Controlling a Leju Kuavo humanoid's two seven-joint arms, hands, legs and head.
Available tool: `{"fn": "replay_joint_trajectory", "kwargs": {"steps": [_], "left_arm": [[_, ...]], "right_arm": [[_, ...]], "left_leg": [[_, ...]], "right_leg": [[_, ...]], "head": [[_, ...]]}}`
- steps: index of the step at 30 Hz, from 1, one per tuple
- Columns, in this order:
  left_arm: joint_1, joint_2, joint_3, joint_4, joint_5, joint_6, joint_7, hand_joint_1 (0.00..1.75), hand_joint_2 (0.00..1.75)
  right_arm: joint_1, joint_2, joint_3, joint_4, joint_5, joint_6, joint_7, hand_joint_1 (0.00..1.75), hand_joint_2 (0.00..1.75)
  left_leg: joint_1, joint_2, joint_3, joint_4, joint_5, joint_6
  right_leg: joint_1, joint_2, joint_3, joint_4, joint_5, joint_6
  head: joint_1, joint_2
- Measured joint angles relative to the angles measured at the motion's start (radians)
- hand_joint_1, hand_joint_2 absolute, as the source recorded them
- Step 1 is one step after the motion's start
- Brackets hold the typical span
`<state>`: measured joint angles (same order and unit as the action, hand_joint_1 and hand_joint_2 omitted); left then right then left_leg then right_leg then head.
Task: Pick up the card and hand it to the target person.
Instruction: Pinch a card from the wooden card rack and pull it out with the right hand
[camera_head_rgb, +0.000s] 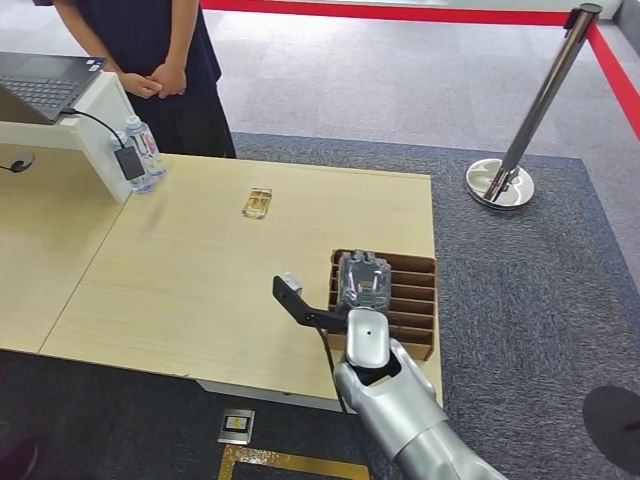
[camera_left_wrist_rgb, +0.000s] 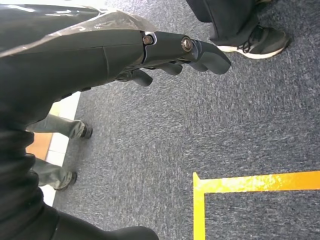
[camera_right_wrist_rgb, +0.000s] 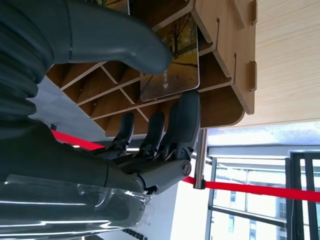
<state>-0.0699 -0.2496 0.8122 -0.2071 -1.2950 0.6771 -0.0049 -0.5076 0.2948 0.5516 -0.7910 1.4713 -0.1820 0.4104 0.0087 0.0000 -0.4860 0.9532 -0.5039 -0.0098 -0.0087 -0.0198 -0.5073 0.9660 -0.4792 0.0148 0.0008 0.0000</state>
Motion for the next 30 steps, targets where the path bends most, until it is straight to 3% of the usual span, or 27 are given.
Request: {"fn": "replay_joint_trajectory", "kwargs": {"steps": [4,7,30], "left_arm": [[0.000,-0.001,0.000,0.000,0.002,0.000,0.004,0.00,1.75],[0.000,-0.002,0.000,0.000,0.002,0.000,0.005,0.00,1.75],[0.000,-0.004,0.000,0.000,-0.001,0.000,0.006,0.00,1.75]], "right_arm": [[-0.002,0.005,0.000,0.010,0.000,0.000,-0.001,1.34,1.75],[-0.002,0.007,0.000,0.016,0.000,-0.001,-0.002,1.47,1.75],[0.000,0.017,-0.002,0.004,0.001,-0.017,-0.028,1.51,1.75]], "left_leg": [[0.000,0.000,0.000,0.000,0.000,0.000],[0.000,0.000,0.000,0.000,0.000,0.000],[0.000,0.000,0.000,0.000,0.002,-0.001]], "right_leg": [[0.000,0.000,0.000,0.000,0.000,0.000],[0.000,0.000,0.000,0.000,0.000,0.000],[0.000,0.000,0.000,0.000,0.001,-0.001]], "head": [[0.000,0.000],[0.000,0.000],[0.000,0.000]]}}
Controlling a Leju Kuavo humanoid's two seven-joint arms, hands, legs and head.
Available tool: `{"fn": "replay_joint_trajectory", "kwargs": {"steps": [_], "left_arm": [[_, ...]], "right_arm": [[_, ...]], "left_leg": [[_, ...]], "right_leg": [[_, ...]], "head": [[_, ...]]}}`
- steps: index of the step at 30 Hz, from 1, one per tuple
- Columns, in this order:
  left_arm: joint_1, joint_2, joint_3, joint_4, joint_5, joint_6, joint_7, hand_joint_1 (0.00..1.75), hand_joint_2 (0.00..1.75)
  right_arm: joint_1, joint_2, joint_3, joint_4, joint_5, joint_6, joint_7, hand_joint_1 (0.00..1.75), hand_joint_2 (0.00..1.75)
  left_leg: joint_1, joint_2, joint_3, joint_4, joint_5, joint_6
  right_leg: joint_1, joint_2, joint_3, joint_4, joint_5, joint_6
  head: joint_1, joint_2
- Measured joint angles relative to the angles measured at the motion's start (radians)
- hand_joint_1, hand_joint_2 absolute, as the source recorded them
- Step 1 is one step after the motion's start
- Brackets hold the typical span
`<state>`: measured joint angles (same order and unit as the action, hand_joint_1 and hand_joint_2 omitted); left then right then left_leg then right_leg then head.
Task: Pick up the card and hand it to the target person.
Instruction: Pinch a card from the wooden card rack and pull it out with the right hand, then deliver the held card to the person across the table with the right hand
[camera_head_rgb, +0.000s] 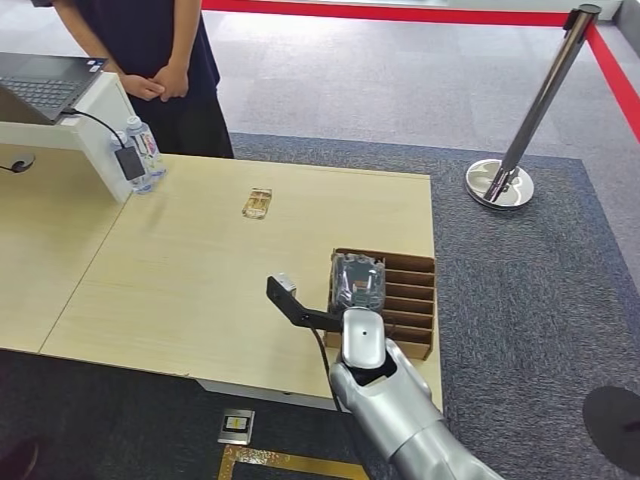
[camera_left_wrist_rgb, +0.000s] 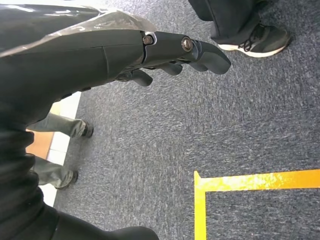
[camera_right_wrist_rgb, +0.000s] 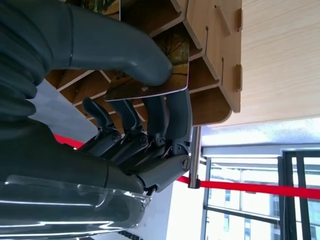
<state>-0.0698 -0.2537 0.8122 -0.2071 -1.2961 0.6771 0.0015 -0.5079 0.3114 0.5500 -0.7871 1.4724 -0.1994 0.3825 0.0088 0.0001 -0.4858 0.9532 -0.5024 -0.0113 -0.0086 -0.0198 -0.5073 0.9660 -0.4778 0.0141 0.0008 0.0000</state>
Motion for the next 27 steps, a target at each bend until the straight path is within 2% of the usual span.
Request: {"fn": "replay_joint_trajectory", "kwargs": {"steps": [6,18,23,27], "left_arm": [[0.000,0.000,0.000,0.000,-0.001,0.000,0.000,0.00,1.75],[0.000,0.000,0.000,0.000,-0.003,0.000,-0.002,0.00,1.75],[0.000,0.000,0.000,0.000,-0.004,0.000,-0.002,0.00,1.75],[0.000,0.000,0.000,0.000,-0.007,0.000,-0.004,0.00,1.75]], "right_arm": [[0.018,-0.002,0.000,-0.084,-0.011,0.020,-0.032,1.51,1.75],[0.039,-0.034,0.005,-0.357,-0.114,0.063,-0.124,1.51,1.75],[0.039,-0.044,0.012,-0.434,-0.218,0.087,-0.178,1.48,1.75],[0.010,-0.041,0.013,-0.433,-0.341,0.107,-0.229,1.46,1.75]], "left_leg": [[0.000,0.000,-0.001,0.000,0.000,0.000],[0.000,0.000,-0.001,0.000,0.000,0.000],[0.000,0.000,-0.002,0.000,0.000,0.000],[0.000,0.000,-0.002,0.000,0.000,0.000]], "right_leg": [[0.000,0.000,-0.001,0.000,0.000,0.000],[0.000,0.000,-0.002,0.000,0.000,0.000],[0.000,0.000,-0.002,0.000,0.000,0.000],[0.000,0.000,-0.002,0.000,0.000,0.000]], "head": [[0.000,0.000],[0.000,0.000],[0.000,0.000],[0.000,0.000]]}}
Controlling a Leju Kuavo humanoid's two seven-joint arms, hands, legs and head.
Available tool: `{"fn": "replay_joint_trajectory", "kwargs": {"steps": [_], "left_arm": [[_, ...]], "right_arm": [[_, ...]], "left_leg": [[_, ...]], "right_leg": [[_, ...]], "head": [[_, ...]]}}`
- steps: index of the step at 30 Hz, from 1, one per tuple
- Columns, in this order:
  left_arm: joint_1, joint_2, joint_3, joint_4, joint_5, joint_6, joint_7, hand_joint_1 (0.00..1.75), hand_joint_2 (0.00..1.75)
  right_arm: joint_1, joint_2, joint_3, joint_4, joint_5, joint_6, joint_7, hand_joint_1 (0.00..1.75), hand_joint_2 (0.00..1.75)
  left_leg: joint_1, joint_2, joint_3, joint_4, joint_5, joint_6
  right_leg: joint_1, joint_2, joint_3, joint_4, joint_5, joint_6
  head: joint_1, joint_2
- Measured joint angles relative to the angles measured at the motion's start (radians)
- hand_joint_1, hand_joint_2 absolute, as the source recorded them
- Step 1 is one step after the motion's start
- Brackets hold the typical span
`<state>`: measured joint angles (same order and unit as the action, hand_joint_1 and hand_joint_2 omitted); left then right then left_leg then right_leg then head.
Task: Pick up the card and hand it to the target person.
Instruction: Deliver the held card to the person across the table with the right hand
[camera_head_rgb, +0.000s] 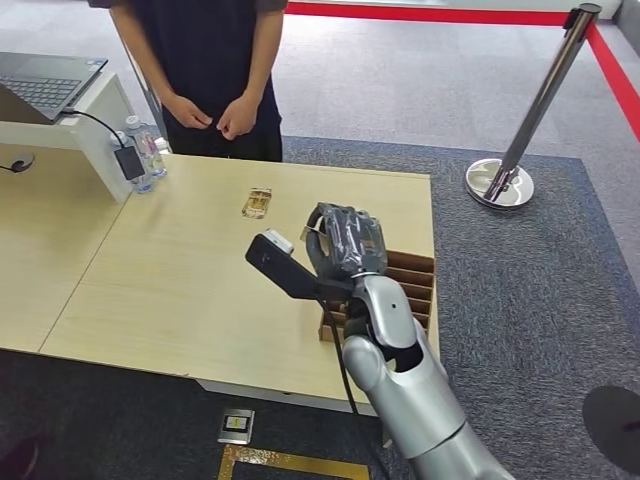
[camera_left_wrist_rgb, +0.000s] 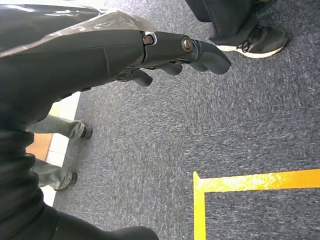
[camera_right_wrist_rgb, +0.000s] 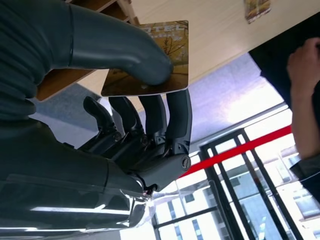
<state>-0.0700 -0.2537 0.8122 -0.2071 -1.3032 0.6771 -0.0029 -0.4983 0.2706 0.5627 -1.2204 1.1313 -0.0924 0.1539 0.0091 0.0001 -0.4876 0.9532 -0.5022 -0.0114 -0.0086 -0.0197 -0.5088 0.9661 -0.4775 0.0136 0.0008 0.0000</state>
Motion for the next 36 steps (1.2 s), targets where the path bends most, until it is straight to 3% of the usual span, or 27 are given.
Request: {"fn": "replay_joint_trajectory", "kwargs": {"steps": [6,13,24,25,28,29,36], "left_arm": [[0.000,0.000,0.000,0.000,-0.011,-0.006,-0.009,0.00,1.75],[-0.001,0.000,-0.002,0.000,-0.015,-0.017,-0.018,0.00,1.75],[-0.001,0.001,-0.002,0.000,-0.012,-0.015,-0.018,0.00,1.75],[-0.001,0.001,-0.002,0.000,-0.012,-0.015,-0.018,0.00,1.75],[-0.001,0.001,-0.002,0.000,-0.009,-0.014,-0.018,0.00,1.75],[-0.001,0.001,-0.002,0.000,-0.009,-0.014,-0.018,0.00,1.75],[0.000,0.001,-0.002,0.000,-0.007,-0.013,-0.019,0.00,1.75]], "right_arm": [[-0.079,0.020,-0.001,0.101,-0.084,-0.053,-0.056,1.54,1.75],[-0.147,0.037,-0.006,0.241,-0.073,-0.179,-0.095,1.44,1.75],[-0.186,0.061,-0.010,0.364,-0.053,-0.221,-0.111,1.40,1.75],[-0.188,0.063,-0.010,0.371,-0.053,-0.220,-0.111,1.25,1.75],[-0.194,0.068,-0.011,0.391,-0.053,-0.218,-0.112,0.21,1.75],[-0.195,0.070,-0.011,0.397,-0.053,-0.216,-0.112,0.00,1.75],[-0.207,0.080,-0.011,0.435,-0.050,-0.215,-0.121,0.00,1.75]], "left_leg": [[0.000,0.000,0.000,0.000,0.001,0.000],[0.000,0.000,0.000,0.000,0.001,0.001],[0.000,0.000,0.000,0.000,0.001,0.001],[0.000,0.000,0.000,0.000,0.001,0.001],[0.000,0.000,0.000,0.000,0.001,0.000],[0.000,0.000,-0.001,0.000,0.001,0.000],[0.000,0.000,-0.001,0.000,0.001,0.001]], "right_leg": [[0.000,0.000,0.000,0.000,0.000,0.000],[0.000,0.000,0.000,0.000,0.000,0.000],[0.000,0.000,0.000,0.000,0.001,0.000],[0.000,0.000,0.000,0.000,0.001,0.000],[0.000,0.000,0.000,0.000,0.000,0.000],[0.000,0.000,-0.001,0.000,0.000,0.000],[0.000,0.000,-0.001,0.000,0.001,0.000]], "head": [[0.000,0.000],[0.000,0.000],[0.000,0.000],[0.000,0.000],[0.000,0.000],[0.000,0.000],[0.000,0.000]]}}
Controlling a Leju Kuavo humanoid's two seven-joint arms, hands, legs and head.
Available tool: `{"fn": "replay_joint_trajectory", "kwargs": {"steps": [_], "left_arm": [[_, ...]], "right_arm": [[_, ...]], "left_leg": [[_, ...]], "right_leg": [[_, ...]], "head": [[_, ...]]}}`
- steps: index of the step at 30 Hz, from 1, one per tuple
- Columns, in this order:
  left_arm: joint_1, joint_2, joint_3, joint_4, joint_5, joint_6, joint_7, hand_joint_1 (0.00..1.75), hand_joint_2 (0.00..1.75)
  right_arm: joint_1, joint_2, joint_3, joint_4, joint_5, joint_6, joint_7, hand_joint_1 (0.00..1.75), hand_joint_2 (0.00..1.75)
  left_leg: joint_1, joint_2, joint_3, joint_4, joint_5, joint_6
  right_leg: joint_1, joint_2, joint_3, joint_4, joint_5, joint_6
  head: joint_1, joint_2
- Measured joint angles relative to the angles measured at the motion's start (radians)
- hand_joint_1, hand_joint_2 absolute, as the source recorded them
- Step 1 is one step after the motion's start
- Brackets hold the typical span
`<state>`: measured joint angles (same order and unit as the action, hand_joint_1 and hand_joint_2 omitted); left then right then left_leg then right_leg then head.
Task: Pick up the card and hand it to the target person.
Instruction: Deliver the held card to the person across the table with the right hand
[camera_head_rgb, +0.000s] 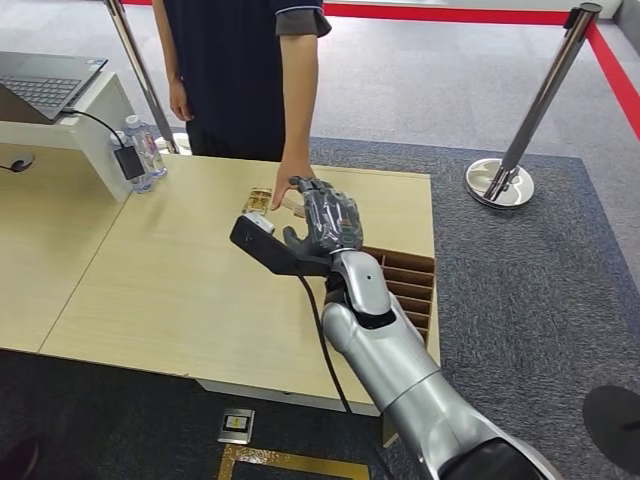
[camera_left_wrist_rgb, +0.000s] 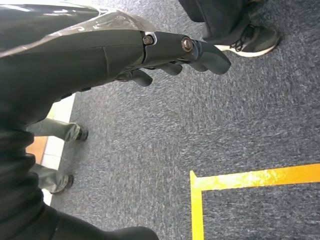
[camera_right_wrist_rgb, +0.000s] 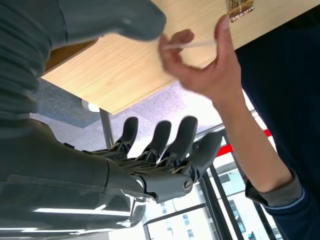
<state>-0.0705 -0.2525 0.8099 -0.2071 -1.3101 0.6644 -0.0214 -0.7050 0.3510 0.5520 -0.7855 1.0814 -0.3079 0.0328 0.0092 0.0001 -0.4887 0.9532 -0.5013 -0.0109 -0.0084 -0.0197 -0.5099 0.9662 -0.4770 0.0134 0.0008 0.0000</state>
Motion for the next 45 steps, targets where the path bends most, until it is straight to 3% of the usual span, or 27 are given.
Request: {"fn": "replay_joint_trajectory", "kwargs": {"steps": [8,12,16,21,25,27,32,36,39,45], "left_arm": [[0.000,0.000,0.000,0.000,0.007,0.005,0.000,0.00,1.75],[0.001,0.000,0.000,0.000,0.015,0.005,-0.002,0.00,1.75],[0.003,0.000,0.001,0.000,0.026,0.005,-0.008,0.00,1.75],[0.005,-0.001,0.004,0.000,0.037,0.006,-0.009,0.00,1.75],[0.007,-0.001,0.007,0.000,0.044,0.008,-0.013,0.00,1.75],[0.009,-0.001,0.009,0.000,0.045,0.009,-0.016,0.00,1.75],[0.013,-0.001,0.017,0.000,0.042,0.008,-0.020,0.00,1.75],[0.016,-0.002,0.021,0.000,0.031,0.002,-0.021,0.00,1.75],[0.014,-0.002,0.021,0.000,0.023,-0.003,-0.020,0.00,1.75],[0.010,-0.002,0.021,0.000,0.019,-0.002,0.001,0.00,1.75]], "right_arm": [[-0.002,-0.003,-0.001,0.014,0.003,-0.023,0.001,0.00,1.75],[0.028,-0.034,-0.008,-0.020,0.069,-0.069,0.053,0.00,1.75],[0.127,-0.101,-0.056,-0.123,0.235,-0.151,0.135,0.00,1.75],[0.307,-0.179,-0.211,-0.305,0.404,-0.274,0.168,0.00,1.75],[0.460,-0.210,-0.371,-0.467,0.413,-0.368,0.150,0.00,1.75],[0.542,-0.210,-0.471,-0.576,0.351,-0.386,0.086,0.00,1.75],[0.671,-0.132,-0.819,-0.778,-0.007,-0.393,-0.295,0.00,1.75],[0.728,-0.078,-1.142,-0.795,-0.279,-0.393,-0.442,0.00,1.75],[0.746,-0.074,-1.328,-0.723,-0.290,-0.372,-0.445,0.00,1.75],[0.712,-0.163,-1.587,-0.258,-0.015,-0.300,-0.222,0.00,1.75]], "left_leg": [[0.000,0.000,0.000,0.000,0.000,0.000],[0.000,0.000,0.000,0.000,0.000,0.000],[0.000,-0.001,0.000,0.000,0.000,0.000],[0.000,-0.002,-0.001,0.001,0.000,0.001],[0.000,-0.002,-0.002,0.001,-0.001,0.001],[0.000,-0.002,-0.002,0.000,-0.001,0.001],[0.000,-0.001,-0.002,0.000,-0.002,0.000],[0.000,-0.003,-0.002,0.000,-0.002,0.000],[0.000,-0.002,-0.002,0.000,-0.002,0.001],[0.000,-0.002,-0.001,0.000,-0.002,0.001]], "right_leg": [[0.000,0.000,0.000,0.000,0.000,0.000],[0.000,0.000,0.000,0.000,0.000,0.000],[0.000,0.000,0.000,-0.001,0.001,0.001],[0.000,0.000,-0.001,-0.002,0.001,0.001],[-0.001,0.000,-0.002,-0.002,0.001,0.001],[-0.001,0.000,-0.002,-0.002,0.000,0.001],[-0.001,0.000,-0.003,-0.003,0.000,0.001],[0.000,0.000,-0.002,-0.003,0.000,0.002],[0.000,0.000,-0.002,-0.003,0.000,0.002],[0.000,0.000,0.000,-0.003,0.000,0.002]], "head": [[0.000,0.000],[0.000,0.000],[0.000,0.000],[0.000,0.000],[0.000,0.000],[0.000,0.000],[0.000,0.000],[0.000,0.000],[0.000,0.000],[0.000,0.000]]}}
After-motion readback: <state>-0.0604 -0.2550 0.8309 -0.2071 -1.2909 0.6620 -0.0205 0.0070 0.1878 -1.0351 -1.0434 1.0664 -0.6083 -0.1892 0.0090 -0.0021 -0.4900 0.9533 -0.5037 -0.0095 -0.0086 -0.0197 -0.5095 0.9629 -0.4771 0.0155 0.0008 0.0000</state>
